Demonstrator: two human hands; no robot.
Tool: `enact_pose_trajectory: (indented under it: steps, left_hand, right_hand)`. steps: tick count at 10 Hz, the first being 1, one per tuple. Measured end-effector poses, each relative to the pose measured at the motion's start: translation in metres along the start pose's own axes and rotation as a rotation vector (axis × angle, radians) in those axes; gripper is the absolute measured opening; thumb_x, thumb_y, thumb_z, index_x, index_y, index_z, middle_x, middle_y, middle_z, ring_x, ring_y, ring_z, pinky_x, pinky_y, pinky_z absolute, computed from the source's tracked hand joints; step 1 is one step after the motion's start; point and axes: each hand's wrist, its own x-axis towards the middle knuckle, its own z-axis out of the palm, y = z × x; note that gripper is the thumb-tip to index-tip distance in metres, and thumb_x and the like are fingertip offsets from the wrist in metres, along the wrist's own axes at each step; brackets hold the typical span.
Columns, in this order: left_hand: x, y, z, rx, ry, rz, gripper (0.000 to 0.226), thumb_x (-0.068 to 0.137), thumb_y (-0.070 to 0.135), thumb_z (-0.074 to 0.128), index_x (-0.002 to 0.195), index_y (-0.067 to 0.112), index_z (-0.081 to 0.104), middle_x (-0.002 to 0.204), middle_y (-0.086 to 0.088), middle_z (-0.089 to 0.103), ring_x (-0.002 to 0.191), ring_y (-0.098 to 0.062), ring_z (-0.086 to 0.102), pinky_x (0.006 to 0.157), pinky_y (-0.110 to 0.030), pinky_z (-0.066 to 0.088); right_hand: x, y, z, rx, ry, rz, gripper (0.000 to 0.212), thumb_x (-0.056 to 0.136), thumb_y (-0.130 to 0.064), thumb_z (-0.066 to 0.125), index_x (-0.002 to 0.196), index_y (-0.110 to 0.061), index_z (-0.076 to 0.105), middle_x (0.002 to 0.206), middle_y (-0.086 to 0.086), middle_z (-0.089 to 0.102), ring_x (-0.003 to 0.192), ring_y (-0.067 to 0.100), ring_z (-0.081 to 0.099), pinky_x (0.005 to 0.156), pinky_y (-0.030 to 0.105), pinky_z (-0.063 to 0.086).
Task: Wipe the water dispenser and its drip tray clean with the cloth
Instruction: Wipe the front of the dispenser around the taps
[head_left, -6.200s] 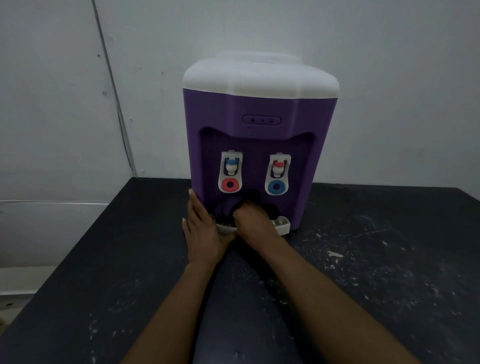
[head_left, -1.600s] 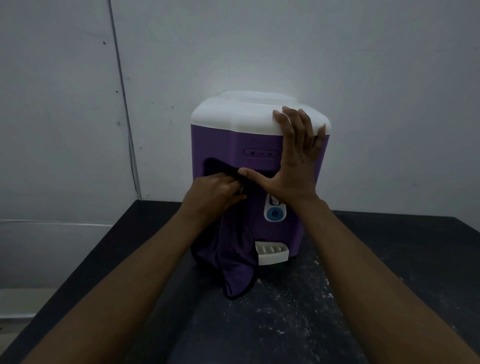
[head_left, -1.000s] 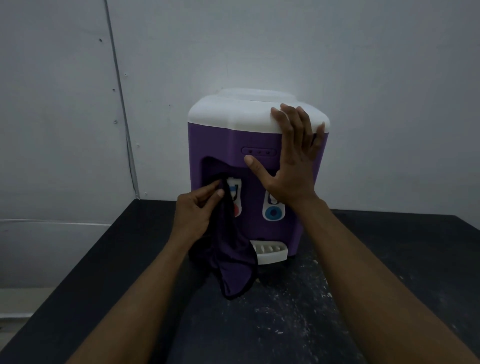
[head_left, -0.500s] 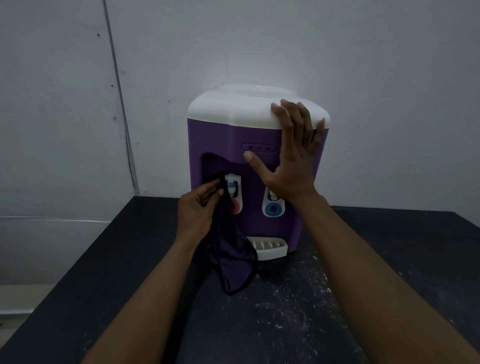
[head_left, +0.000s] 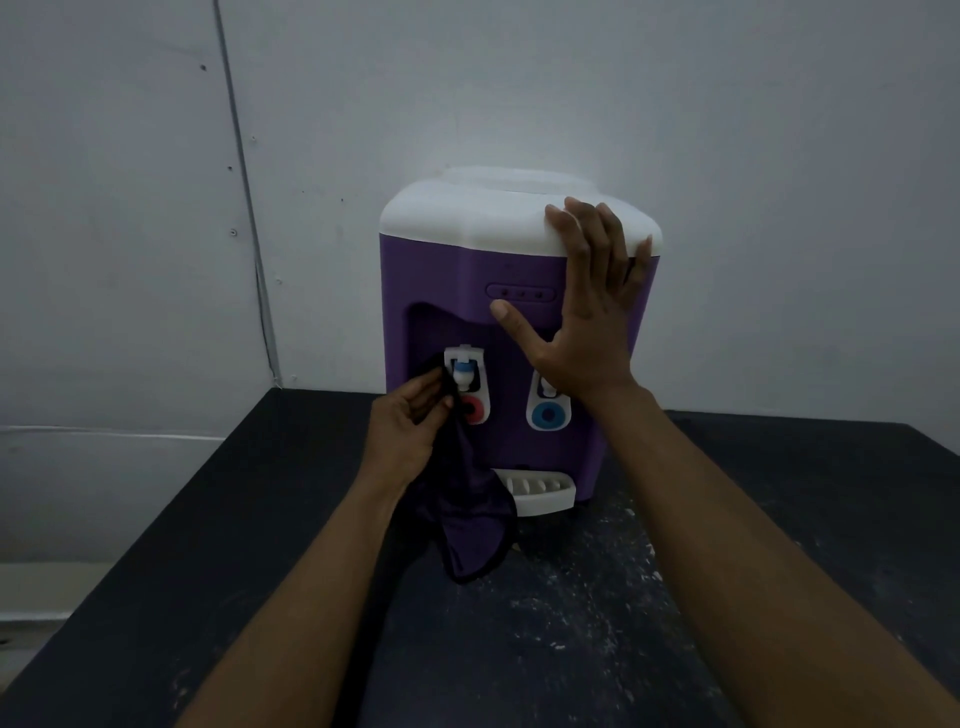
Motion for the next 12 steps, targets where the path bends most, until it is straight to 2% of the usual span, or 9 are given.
enact_pose_trajectory:
  steps: [4, 5, 6, 7, 8, 9, 10, 11, 12]
  left_hand:
    - [-0.004, 0.008, 0.023, 0.351, 0.219, 0.154, 0.028, 0.082, 0.03, 0.084, 0.103, 0.019, 0.07, 0.087, 0.014, 0.068, 0.082, 0.006, 0.065, 0.07, -0.007, 0.05]
    - [-0.005, 0.003, 0.027, 0.358, 0.205, 0.147, 0.021, 0.088, 0.034, 0.077, 0.087, 0.016, 0.067, 0.079, 0.008, 0.07, 0.074, -0.002, 0.066, 0.065, -0.021, 0.055]
    - [-0.001, 0.0, 0.026, 0.297, 0.115, 0.11, 0.015, 0.096, 0.02, 0.067, 0.089, 0.007, 0.065, 0.083, -0.006, 0.071, 0.08, -0.023, 0.068, 0.072, -0.039, 0.057]
    - [0.002, 0.0, 0.014, 0.256, -0.036, 0.108, 0.014, 0.101, 0.017, 0.061, 0.111, 0.01, 0.068, 0.103, 0.0, 0.074, 0.099, -0.014, 0.069, 0.085, -0.024, 0.056]
    - [0.002, 0.001, 0.004, 0.287, -0.151, 0.088, 0.025, 0.103, 0.021, 0.057, 0.127, 0.014, 0.062, 0.116, 0.009, 0.07, 0.106, 0.003, 0.064, 0.088, -0.009, 0.047]
    - [-0.001, 0.003, 0.01, 0.258, -0.108, 0.044, 0.035, 0.099, 0.022, 0.065, 0.132, 0.013, 0.059, 0.118, 0.006, 0.069, 0.105, 0.002, 0.065, 0.087, -0.012, 0.051]
    - [-0.002, 0.007, 0.025, 0.214, 0.029, 0.031, 0.028, 0.094, 0.021, 0.072, 0.12, 0.014, 0.065, 0.11, 0.003, 0.071, 0.101, -0.006, 0.066, 0.086, -0.021, 0.055]
    - [-0.001, 0.009, 0.035, 0.204, 0.159, 0.044, 0.015, 0.092, 0.019, 0.074, 0.104, 0.011, 0.069, 0.095, 0.0, 0.072, 0.086, -0.008, 0.067, 0.075, -0.022, 0.055]
    - [-0.004, 0.004, 0.04, 0.195, 0.159, 0.067, 0.007, 0.098, 0.016, 0.065, 0.105, 0.013, 0.068, 0.088, 0.004, 0.07, 0.074, 0.001, 0.062, 0.067, -0.017, 0.051]
  right_hand:
    - [0.0, 0.0, 0.001, -0.002, 0.0, 0.009, 0.092, 0.088, -0.065, 0.066, 0.155, -0.01, 0.036, 0.162, 0.009, 0.033, 0.156, 0.032, 0.019, 0.122, 0.067, 0.003]
    - [0.0, 0.0, 0.002, -0.004, 0.003, 0.01, 0.092, 0.088, -0.066, 0.065, 0.155, -0.01, 0.036, 0.162, 0.009, 0.033, 0.156, 0.032, 0.019, 0.122, 0.067, 0.003]
    - [0.0, 0.001, 0.002, -0.006, 0.005, 0.005, 0.091, 0.088, -0.066, 0.065, 0.155, -0.011, 0.036, 0.162, 0.009, 0.033, 0.156, 0.032, 0.02, 0.122, 0.068, 0.004]
    - [0.0, 0.002, 0.002, -0.007, 0.007, 0.003, 0.091, 0.089, -0.066, 0.065, 0.156, -0.011, 0.035, 0.163, 0.009, 0.033, 0.156, 0.032, 0.019, 0.122, 0.068, 0.005]
    - [-0.001, 0.002, 0.003, -0.003, 0.009, 0.006, 0.091, 0.088, -0.066, 0.065, 0.156, -0.012, 0.035, 0.162, 0.008, 0.033, 0.156, 0.031, 0.019, 0.122, 0.068, 0.004]
    - [-0.001, 0.001, 0.003, -0.014, 0.015, 0.009, 0.091, 0.088, -0.066, 0.065, 0.155, -0.011, 0.036, 0.162, 0.009, 0.033, 0.156, 0.032, 0.019, 0.122, 0.068, 0.005]
    - [-0.001, 0.0, 0.003, -0.014, 0.021, 0.009, 0.091, 0.088, -0.065, 0.066, 0.155, -0.011, 0.037, 0.162, 0.01, 0.034, 0.156, 0.033, 0.02, 0.123, 0.067, 0.003]
    - [-0.001, 0.0, 0.003, -0.011, 0.022, 0.007, 0.092, 0.088, -0.065, 0.067, 0.155, -0.01, 0.037, 0.162, 0.01, 0.034, 0.156, 0.033, 0.02, 0.123, 0.066, 0.002]
    - [-0.001, 0.001, 0.003, -0.007, 0.014, 0.009, 0.091, 0.088, -0.065, 0.066, 0.155, -0.01, 0.037, 0.162, 0.01, 0.034, 0.156, 0.033, 0.02, 0.123, 0.067, 0.003]
